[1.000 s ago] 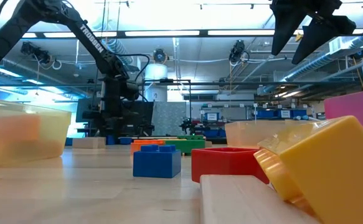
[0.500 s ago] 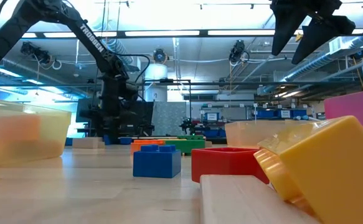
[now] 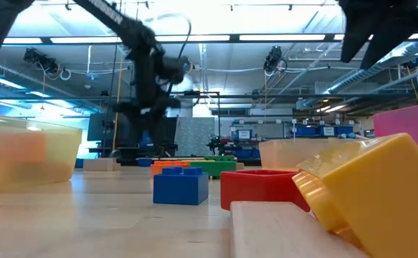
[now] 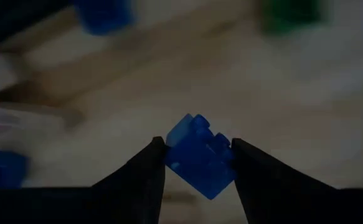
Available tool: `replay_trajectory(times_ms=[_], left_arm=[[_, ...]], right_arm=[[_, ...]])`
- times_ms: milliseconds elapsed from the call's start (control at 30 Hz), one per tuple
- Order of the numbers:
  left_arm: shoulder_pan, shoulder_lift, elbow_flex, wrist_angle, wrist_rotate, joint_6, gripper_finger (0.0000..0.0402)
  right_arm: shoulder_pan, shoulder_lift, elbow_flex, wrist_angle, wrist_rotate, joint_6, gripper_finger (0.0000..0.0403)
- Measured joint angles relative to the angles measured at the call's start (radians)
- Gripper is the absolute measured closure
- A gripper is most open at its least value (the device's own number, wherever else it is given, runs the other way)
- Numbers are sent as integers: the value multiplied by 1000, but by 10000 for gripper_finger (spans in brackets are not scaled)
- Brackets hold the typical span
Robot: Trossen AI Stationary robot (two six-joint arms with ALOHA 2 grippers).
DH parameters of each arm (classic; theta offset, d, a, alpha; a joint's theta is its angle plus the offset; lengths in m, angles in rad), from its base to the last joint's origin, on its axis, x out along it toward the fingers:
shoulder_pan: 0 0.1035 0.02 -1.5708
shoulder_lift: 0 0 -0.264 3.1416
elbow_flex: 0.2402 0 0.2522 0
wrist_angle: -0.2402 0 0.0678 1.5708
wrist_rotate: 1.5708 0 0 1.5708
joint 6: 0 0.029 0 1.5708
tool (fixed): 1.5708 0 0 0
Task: Sort blocks by size
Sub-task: Put the small blue game piece into the red bin
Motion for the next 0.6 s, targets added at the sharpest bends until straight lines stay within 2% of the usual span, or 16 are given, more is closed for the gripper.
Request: replay_trajectory(times_ms=[267, 500, 600], left_arm=[[-273, -102, 0, 47, 0, -162, 231], [-469, -102, 0, 199, 110, -331, 231], [-548, -97, 0, 295, 125, -403, 231]], right_arm=[[169, 0, 0, -25, 66, 129, 150], [312, 0, 0, -24, 122, 205, 153], [370, 2, 0, -19, 195, 231, 152]])
